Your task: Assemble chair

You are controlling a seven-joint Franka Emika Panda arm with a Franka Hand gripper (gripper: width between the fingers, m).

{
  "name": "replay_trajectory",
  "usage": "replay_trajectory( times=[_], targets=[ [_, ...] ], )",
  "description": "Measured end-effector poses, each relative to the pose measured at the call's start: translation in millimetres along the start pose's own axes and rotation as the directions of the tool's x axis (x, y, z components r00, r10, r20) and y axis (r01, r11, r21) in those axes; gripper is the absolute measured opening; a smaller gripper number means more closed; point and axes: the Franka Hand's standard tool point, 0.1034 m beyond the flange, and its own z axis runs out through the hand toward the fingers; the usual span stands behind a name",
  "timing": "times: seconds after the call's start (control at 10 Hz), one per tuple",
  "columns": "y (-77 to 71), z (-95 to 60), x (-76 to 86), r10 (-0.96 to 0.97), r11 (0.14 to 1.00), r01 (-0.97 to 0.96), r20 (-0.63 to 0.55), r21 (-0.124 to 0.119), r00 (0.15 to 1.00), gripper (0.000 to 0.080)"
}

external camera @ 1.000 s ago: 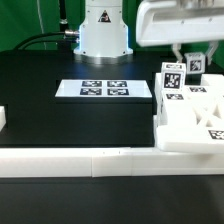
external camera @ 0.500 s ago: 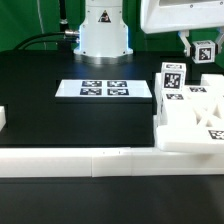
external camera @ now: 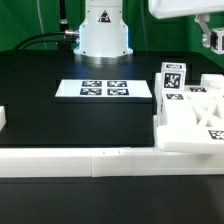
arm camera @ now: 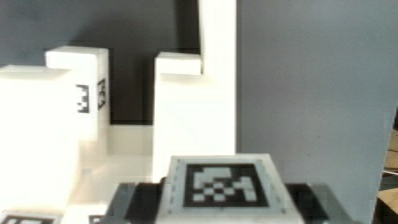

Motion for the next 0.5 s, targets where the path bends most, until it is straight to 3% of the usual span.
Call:
replay_trajectory(
  times=[0.2,0.3,0.5],
  targets=[
    [1.8,0.5,1.2,-0.038,0.999,0.038,0.001,-0.015,0.999,0.027],
    [4.5,0.0,6.7,-0.118,0.992,0.118,-0.001,-0.048,0.993,0.027],
    [10.0,-4.8,40.5,-0.247,0.967,0.249,0.037,-0.05,0.968,0.027]
  ],
)
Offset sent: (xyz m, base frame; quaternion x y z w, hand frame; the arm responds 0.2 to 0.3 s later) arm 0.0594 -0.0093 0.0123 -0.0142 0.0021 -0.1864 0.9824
